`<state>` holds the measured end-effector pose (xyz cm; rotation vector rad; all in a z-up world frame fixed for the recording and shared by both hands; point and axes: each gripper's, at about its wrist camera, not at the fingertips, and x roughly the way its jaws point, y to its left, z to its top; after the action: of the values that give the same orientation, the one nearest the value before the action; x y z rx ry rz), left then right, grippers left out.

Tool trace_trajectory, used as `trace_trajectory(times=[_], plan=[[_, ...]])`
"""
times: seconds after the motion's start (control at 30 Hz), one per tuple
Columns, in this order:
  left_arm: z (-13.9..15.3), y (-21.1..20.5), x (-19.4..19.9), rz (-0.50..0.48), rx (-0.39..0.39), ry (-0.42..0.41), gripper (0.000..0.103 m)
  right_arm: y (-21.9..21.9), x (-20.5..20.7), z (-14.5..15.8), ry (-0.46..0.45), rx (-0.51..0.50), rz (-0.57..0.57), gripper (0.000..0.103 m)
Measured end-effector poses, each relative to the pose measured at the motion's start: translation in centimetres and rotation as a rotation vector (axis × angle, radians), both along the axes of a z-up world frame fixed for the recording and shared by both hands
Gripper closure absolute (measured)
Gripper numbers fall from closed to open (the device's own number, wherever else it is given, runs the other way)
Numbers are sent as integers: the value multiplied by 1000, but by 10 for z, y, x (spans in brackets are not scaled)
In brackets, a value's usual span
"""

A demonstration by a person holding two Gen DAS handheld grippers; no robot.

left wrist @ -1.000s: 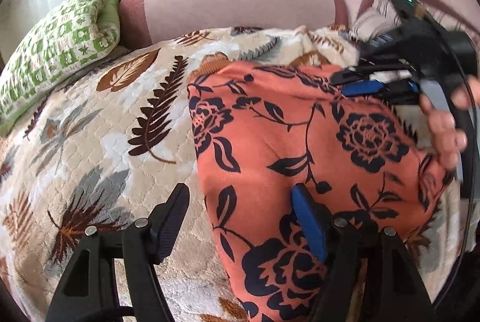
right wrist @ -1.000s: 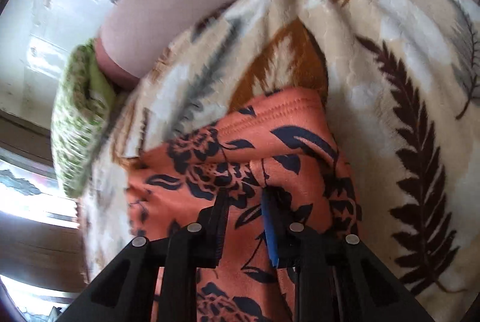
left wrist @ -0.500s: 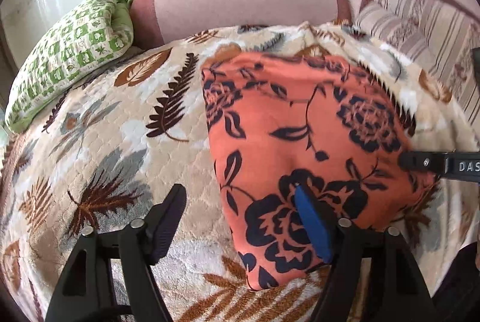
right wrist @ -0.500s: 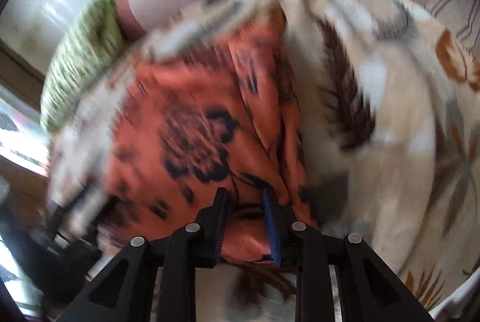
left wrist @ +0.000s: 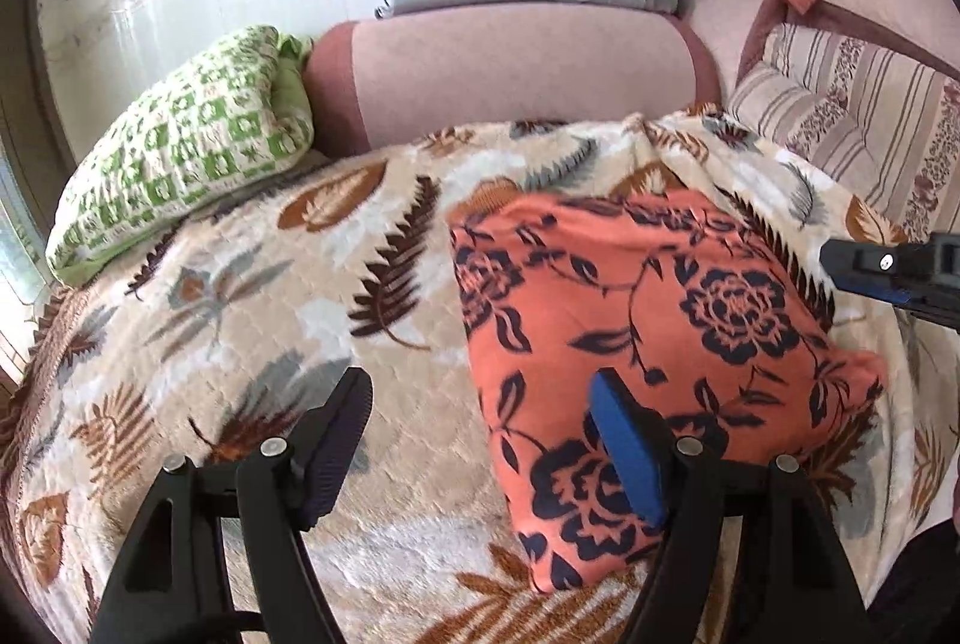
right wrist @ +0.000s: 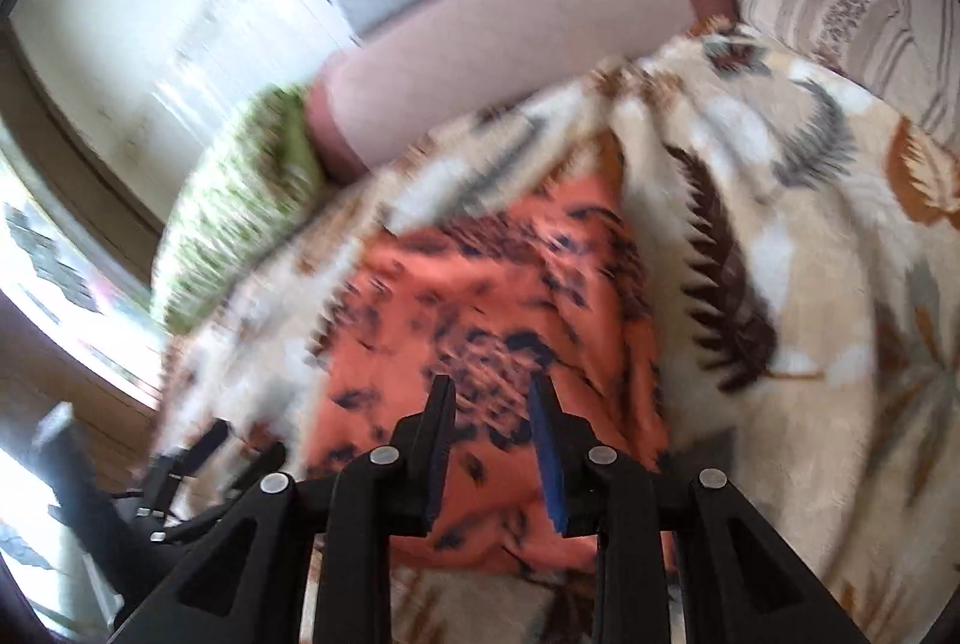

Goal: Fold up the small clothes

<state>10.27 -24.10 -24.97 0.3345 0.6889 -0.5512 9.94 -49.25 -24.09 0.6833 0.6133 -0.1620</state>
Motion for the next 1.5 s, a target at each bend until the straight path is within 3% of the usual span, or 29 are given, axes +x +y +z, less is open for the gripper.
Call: trace_trajectory(times=[0.03,0.07,0.1,0.37,0.83,1.2,1.33,1.4,1.5], plan=[[1,0,1,3,0,-8,27,-2,-1,-1,-25,3,-10,58],[2,0,3,9,1,-14,27,-3,-2,0,-39,-2,-38,32],[2,1,6,15,-1,-12,27,-3,5,0,-44,-12,-50,27],[4,9,16,55,-15,5,27,9,12,9,-87,-80,-46,27],[1,10,19,100,-3,4,21,19,15,6,-80,-86,1,27],[16,21,17,177,-26,-51,18,26,6,12,-64,-156,-30,27],[20,27,14,198,-41,-62,16,24,4,11,-49,-155,-31,27],[18,26,16,183,-40,-48,8,18,6,7,-12,-145,-28,27],[7,23,25,106,-36,17,6,-7,9,-6,27,-24,-10,27]])
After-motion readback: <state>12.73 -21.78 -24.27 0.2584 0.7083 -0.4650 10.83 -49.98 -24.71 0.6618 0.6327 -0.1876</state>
